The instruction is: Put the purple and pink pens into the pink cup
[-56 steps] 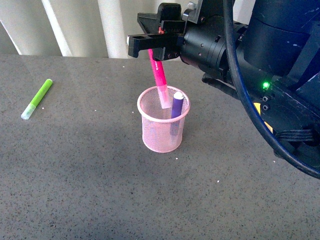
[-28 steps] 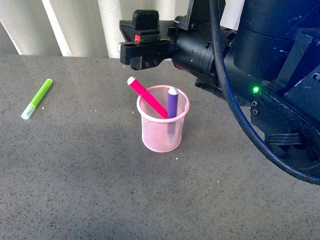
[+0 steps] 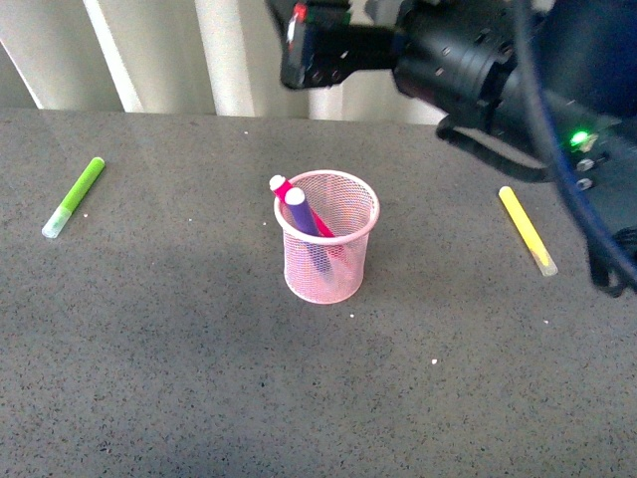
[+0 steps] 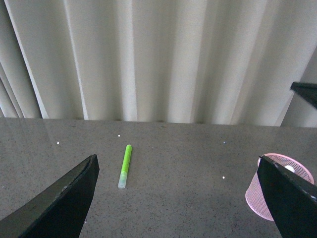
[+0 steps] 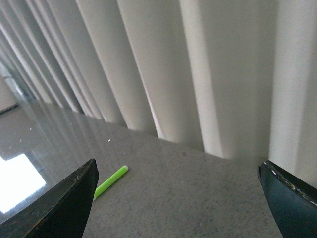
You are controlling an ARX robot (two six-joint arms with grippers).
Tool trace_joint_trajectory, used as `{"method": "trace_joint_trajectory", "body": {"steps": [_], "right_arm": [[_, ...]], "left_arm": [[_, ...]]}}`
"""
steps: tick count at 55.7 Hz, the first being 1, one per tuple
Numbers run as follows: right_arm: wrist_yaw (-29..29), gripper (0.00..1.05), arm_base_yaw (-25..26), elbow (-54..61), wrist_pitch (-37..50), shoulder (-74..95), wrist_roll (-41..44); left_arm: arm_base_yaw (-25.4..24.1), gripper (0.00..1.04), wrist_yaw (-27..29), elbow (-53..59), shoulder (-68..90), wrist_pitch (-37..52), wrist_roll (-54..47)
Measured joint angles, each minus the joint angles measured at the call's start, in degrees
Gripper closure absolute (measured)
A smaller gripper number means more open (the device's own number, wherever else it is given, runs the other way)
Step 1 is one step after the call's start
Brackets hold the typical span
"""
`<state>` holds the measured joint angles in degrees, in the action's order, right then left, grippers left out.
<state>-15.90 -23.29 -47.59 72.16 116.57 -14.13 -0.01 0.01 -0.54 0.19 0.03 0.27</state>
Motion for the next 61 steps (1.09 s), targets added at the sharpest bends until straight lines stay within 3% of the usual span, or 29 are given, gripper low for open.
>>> {"method": "trace_joint_trajectory", "body": {"steps": [14,25,33,37,42,47,49,61], "right_arm": [[3.8,0.07,4.9,13.0,-7.5,-24.6,4.4],[0.3,0.07,14.0,25.2,-28.1,-63.2,6.5],[-4.4,0.07,26.7,29.4,-43.1,-85.7,1.9],[-5.0,0.07,29.7,30.2,-47.9,-92.7,1.3],[-3.1,0.08,29.7,30.4,-53.7,-99.0,2.1],[11.0,0.23,24.8,27.1,-70.8,-102.0,8.1],[13.7,0.28,24.2,27.3,-74.4,-102.6,9.7],[15.8,0.65,23.5,33.8,-76.0,-106.0,13.3]], "left_arm": [[0.0,0.07,0.0,0.0,0.0,0.0,0.0],[0.0,0.07,0.0,0.0,0.0,0.0,0.0],[0.0,0.07,0.0,0.0,0.0,0.0,0.0],[0.0,0.07,0.0,0.0,0.0,0.0,0.0],[0.0,0.07,0.0,0.0,0.0,0.0,0.0],[0.0,0.07,0.0,0.0,0.0,0.0,0.0],[0.0,0.07,0.0,0.0,0.0,0.0,0.0],[0.0,0.07,0.0,0.0,0.0,0.0,0.0]]}}
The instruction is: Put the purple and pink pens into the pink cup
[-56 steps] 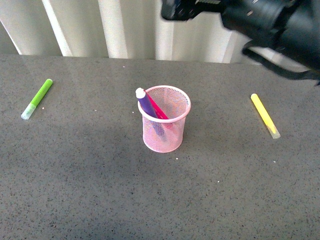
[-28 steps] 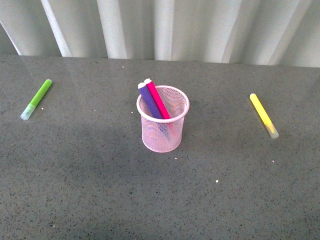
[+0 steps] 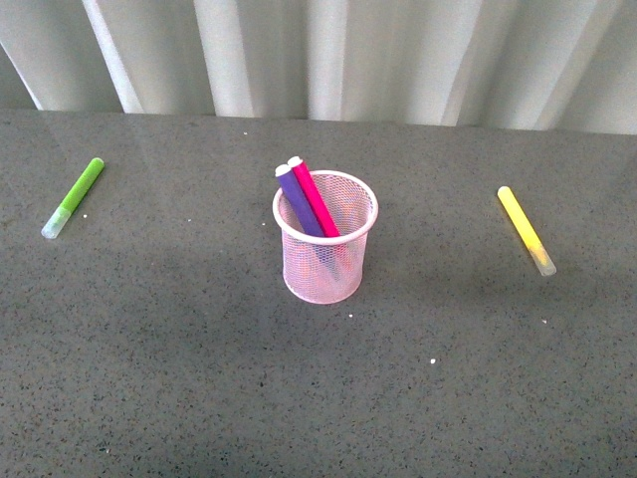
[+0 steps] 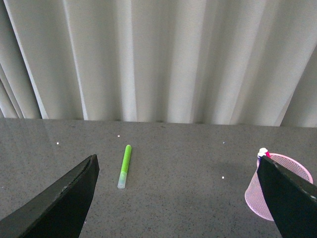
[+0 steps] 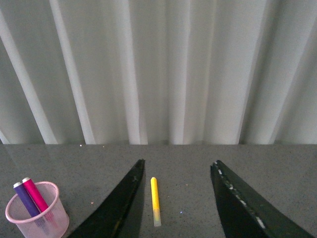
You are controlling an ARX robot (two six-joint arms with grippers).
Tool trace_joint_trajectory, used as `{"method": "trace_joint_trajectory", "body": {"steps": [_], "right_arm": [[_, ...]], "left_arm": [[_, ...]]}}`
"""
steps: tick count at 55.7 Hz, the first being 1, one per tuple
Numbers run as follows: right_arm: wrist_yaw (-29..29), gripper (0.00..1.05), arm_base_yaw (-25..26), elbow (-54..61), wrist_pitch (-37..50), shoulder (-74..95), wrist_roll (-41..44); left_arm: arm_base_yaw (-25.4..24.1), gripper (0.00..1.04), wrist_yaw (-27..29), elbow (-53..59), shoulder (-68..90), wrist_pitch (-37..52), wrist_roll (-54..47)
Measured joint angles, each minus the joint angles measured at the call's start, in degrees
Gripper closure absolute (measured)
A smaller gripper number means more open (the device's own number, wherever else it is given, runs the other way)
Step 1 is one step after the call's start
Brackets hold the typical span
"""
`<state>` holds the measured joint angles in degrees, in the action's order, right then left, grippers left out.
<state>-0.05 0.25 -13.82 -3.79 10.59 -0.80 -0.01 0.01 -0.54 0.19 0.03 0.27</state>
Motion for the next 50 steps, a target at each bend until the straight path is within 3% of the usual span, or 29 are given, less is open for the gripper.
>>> {"method": "trace_joint_trajectory", "body": {"steps": [13,50], "right_arm": [[0.0,1.02,0.0,4.3,1.6,-3.0,0.7],[0.0,1.01,0.0,10.8,3.2,-7.9,0.6]], "left_arm": [[0.0,0.07,0.0,0.0,0.0,0.0,0.0],[0.0,0.07,0.0,0.0,0.0,0.0,0.0]]}}
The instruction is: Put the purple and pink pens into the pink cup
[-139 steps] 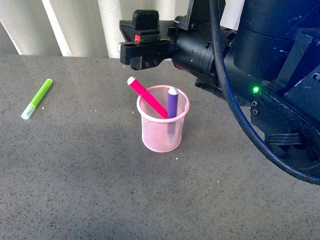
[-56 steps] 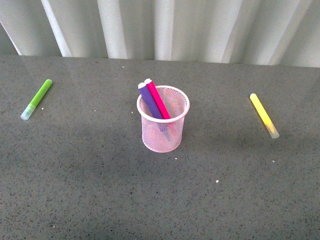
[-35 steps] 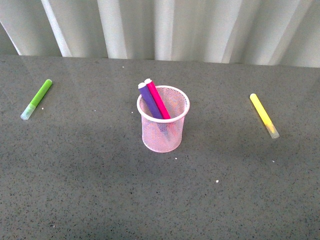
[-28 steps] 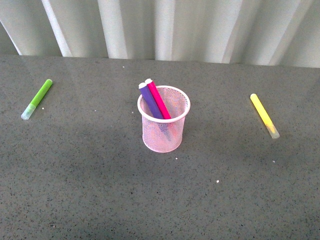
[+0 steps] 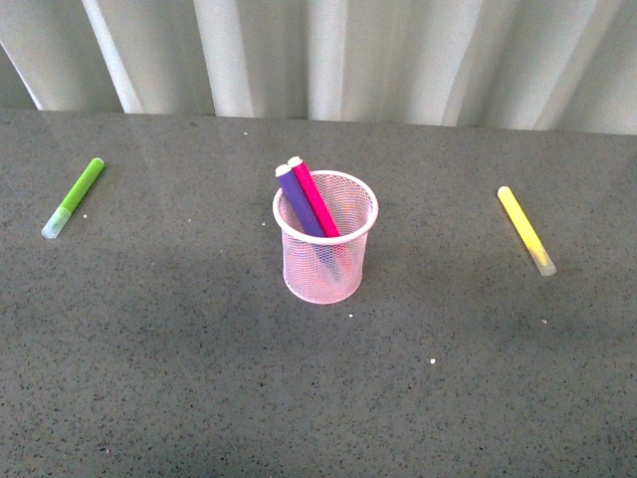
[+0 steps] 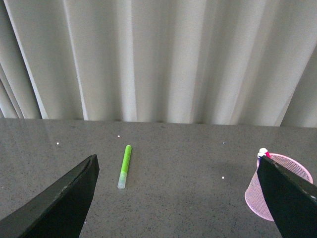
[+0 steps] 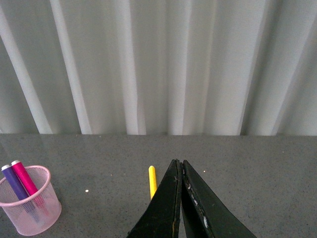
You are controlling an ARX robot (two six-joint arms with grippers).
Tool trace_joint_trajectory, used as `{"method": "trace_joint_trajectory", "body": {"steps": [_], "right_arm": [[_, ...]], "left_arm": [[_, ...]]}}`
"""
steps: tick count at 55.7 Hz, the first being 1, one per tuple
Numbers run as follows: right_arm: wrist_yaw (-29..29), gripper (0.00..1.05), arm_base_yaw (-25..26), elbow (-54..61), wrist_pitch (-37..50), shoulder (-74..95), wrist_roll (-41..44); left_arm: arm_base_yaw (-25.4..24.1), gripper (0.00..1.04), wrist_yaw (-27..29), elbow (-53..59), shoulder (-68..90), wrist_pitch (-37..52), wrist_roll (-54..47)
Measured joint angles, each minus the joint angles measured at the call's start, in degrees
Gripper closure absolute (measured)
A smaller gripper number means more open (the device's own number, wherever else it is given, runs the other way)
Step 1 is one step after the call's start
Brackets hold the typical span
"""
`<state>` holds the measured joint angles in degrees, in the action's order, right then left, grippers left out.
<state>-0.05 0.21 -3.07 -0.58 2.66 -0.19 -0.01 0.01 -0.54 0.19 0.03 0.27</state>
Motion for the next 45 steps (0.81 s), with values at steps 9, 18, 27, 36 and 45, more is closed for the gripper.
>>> {"method": "trace_joint_trajectory", "body": {"steps": [9,18,27,36,45], "right_arm": [[0.0,1.01,0.0,1.8,0.3,-2.0,0.0],[0.0,1.01,0.0,1.8,0.4,-2.4,0.0],[0.0,1.01,0.0,1.8,0.4,-2.4,0.0],[0.0,0.75,0.0,1.8,0.4,-2.4,0.1],[0.0,0.48,0.0,1.8,0.4,-2.4,0.1]], "left_arm": [[0.0,0.07,0.0,0.0,0.0,0.0,0.0],[0.0,0.07,0.0,0.0,0.0,0.0,0.0],[0.0,0.07,0.0,0.0,0.0,0.0,0.0],[0.0,0.07,0.0,0.0,0.0,0.0,0.0],[0.0,0.07,0.0,0.0,0.0,0.0,0.0]]}}
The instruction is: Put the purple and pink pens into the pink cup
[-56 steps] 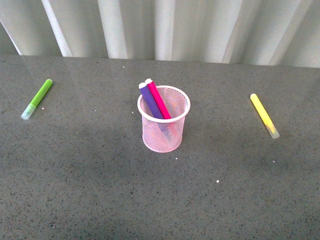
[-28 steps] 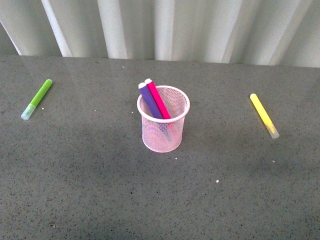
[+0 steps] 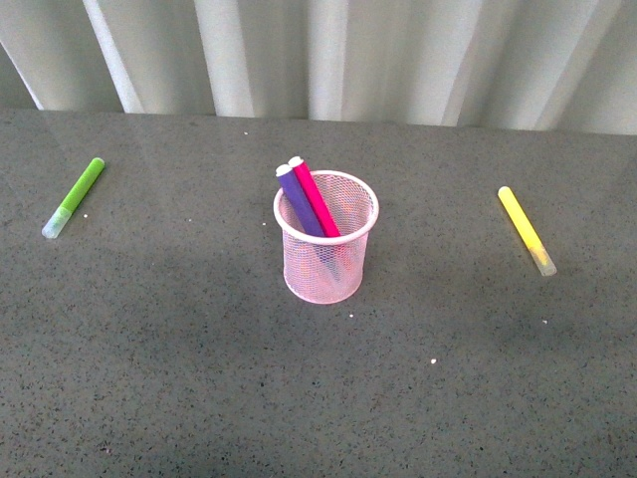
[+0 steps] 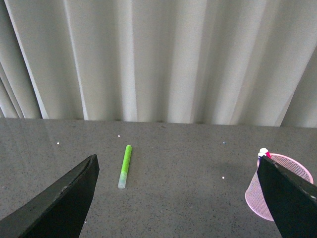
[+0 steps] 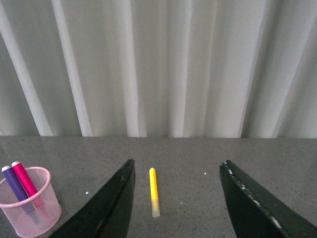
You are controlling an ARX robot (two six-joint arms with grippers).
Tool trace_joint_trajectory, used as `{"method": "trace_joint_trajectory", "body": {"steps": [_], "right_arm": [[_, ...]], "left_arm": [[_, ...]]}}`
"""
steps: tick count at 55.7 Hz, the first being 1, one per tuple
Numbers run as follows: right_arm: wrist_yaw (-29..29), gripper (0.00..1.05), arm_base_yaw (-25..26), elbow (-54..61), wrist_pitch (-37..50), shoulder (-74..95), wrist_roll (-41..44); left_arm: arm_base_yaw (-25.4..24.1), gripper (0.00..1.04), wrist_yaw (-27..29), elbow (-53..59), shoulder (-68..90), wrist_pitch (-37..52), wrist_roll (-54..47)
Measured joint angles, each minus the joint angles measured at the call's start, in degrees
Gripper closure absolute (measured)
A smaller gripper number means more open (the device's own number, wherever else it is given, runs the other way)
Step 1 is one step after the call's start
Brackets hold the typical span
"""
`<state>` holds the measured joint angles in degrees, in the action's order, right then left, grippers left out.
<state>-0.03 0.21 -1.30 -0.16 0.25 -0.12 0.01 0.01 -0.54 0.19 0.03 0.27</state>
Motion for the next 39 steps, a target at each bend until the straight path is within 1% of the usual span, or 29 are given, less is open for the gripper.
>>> {"method": "trace_joint_trajectory", "body": {"steps": [7,8,10,13,18,39], "right_arm": [[0.0,0.27,0.0,0.0,0.0,0.0,0.0],[0.0,0.25,0.0,0.0,0.0,0.0,0.0],[0.0,0.15,0.0,0.0,0.0,0.0,0.0],[0.0,0.05,0.0,0.0,0.0,0.0,-0.1],[0.0,0.08,0.0,0.0,0.0,0.0,0.0],[0.0,0.07,0.0,0.0,0.0,0.0,0.0]], "left_arm": [[0.0,0.07,0.0,0.0,0.0,0.0,0.0],[0.0,0.07,0.0,0.0,0.0,0.0,0.0],[0.0,0.07,0.0,0.0,0.0,0.0,0.0],[0.0,0.07,0.0,0.0,0.0,0.0,0.0],[0.0,0.07,0.0,0.0,0.0,0.0,0.0],[0.0,0.07,0.0,0.0,0.0,0.0,0.0]]}}
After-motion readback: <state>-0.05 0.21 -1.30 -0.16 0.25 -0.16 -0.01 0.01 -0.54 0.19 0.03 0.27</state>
